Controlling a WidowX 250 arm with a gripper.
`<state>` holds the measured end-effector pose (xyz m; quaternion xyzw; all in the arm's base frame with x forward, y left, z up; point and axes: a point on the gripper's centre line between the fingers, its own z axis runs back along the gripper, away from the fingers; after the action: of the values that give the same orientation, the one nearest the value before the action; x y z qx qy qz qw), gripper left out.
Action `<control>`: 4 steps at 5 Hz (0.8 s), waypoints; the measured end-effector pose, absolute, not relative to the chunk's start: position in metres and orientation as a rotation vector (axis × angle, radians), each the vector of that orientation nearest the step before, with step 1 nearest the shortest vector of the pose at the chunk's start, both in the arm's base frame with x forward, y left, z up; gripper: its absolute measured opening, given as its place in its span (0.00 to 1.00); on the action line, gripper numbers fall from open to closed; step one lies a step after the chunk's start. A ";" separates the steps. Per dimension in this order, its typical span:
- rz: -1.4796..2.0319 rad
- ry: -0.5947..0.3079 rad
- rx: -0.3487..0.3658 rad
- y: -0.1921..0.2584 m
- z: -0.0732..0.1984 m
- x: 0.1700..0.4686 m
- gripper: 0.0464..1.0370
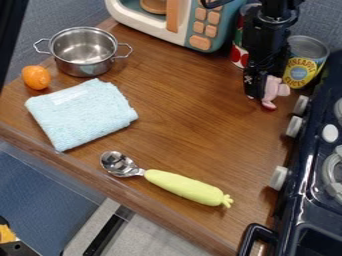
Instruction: Take the pink toy and put it on the blue cloth on the lower left side of the table
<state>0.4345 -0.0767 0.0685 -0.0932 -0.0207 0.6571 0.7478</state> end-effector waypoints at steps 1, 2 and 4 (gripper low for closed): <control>1.441 -0.022 -0.182 -0.077 0.056 0.433 0.96; 1.423 -0.021 -0.167 -0.077 0.057 0.436 0.96; 1.406 -0.061 -0.180 -0.079 0.051 0.444 0.70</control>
<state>0.4439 -0.0792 0.0508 -0.0827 -0.0280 0.6457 0.7586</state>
